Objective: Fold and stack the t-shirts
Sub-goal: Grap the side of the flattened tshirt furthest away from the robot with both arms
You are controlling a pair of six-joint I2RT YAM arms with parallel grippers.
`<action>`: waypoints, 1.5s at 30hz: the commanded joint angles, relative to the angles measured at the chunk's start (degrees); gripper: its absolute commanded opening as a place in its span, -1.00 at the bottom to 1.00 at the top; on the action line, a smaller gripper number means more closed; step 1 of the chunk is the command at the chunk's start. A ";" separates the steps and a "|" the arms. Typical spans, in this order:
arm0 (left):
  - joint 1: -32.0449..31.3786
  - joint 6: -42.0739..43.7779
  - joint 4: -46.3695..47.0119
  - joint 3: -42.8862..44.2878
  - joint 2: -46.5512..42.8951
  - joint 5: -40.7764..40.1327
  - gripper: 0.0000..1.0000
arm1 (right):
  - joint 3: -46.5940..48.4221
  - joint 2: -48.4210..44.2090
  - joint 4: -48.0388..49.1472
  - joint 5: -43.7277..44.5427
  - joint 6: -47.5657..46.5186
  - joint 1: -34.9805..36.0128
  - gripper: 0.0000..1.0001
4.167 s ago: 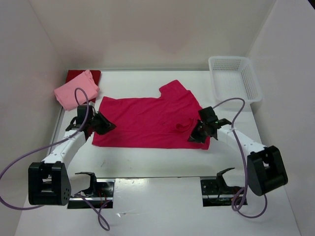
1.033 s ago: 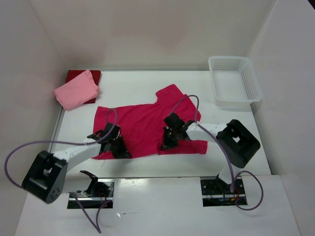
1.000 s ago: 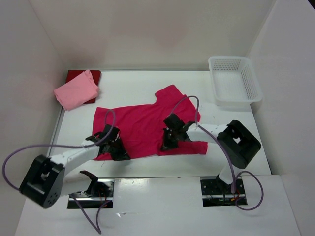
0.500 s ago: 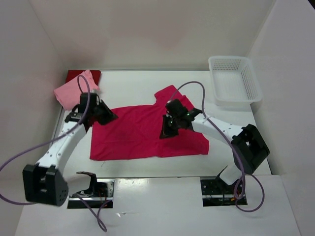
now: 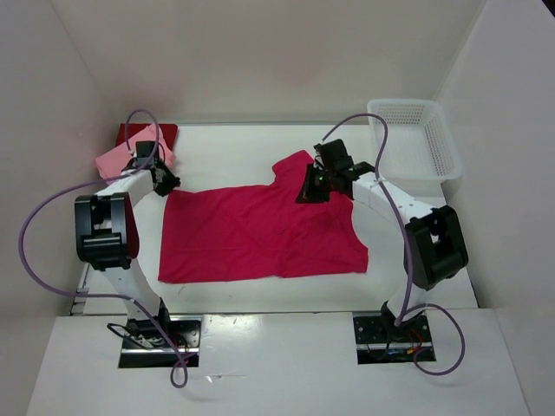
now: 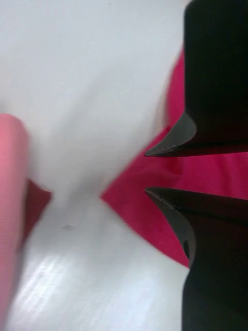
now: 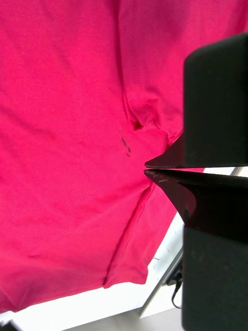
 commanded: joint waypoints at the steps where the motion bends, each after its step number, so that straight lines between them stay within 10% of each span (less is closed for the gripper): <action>1: 0.34 3.03 2.93 4.84 4.37 -6.05 -0.25 | 3.11 1.78 1.12 -1.63 -2.50 -0.49 -0.85; 16: 0.34 6.90 3.54 8.10 10.80 -10.37 -0.23 | 6.09 5.92 1.74 -2.69 -3.02 -1.64 -0.78; 26: 0.34 7.43 5.21 5.38 9.13 -7.21 -0.67 | 18.39 16.19 2.88 0.63 -4.08 -9.63 -0.30; 32: 0.34 6.38 5.21 5.38 6.06 -5.19 -1.00 | 37.51 30.94 1.57 9.69 -5.84 -12.53 -0.13; 43: 0.34 5.85 5.39 3.09 0.25 -3.43 -1.00 | 91.13 67.42 -18.20 11.82 -10.23 -12.53 0.05; 45: 0.34 5.85 5.39 3.09 0.25 -3.43 -1.00 | 87.06 66.65 -15.67 9.97 -9.70 -12.53 0.07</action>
